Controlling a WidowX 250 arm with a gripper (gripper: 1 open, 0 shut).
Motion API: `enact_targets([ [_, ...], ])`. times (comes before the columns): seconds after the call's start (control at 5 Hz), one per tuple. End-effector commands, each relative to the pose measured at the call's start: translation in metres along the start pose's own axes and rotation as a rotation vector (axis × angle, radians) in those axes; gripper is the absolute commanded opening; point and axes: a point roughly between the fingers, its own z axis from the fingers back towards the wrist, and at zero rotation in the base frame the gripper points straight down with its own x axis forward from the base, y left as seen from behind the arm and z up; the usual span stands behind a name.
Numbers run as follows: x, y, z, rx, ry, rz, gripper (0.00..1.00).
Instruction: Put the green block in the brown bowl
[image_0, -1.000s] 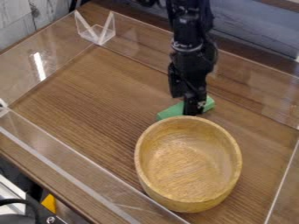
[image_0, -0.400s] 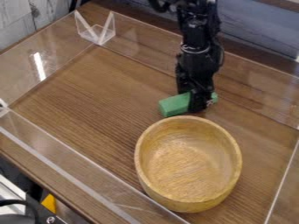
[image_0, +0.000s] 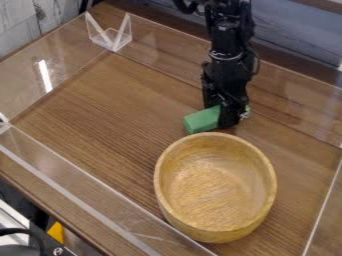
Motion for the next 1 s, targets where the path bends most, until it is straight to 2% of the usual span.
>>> enact_targets([
  [0.0,0.002,0.009,0.021,0.04,-0.051,0.084,0.0],
  [0.2,-0.007,0.014,0.03,0.054,-0.057,0.159,0.0],
  [0.4,-0.007,0.012,0.033,0.06,-0.064,0.217,0.0],
  [0.6,-0.006,0.01,0.033,0.061,-0.068,0.274,1.0],
  [0.8,-0.005,0.003,0.032,0.06,-0.07,0.277,0.0],
])
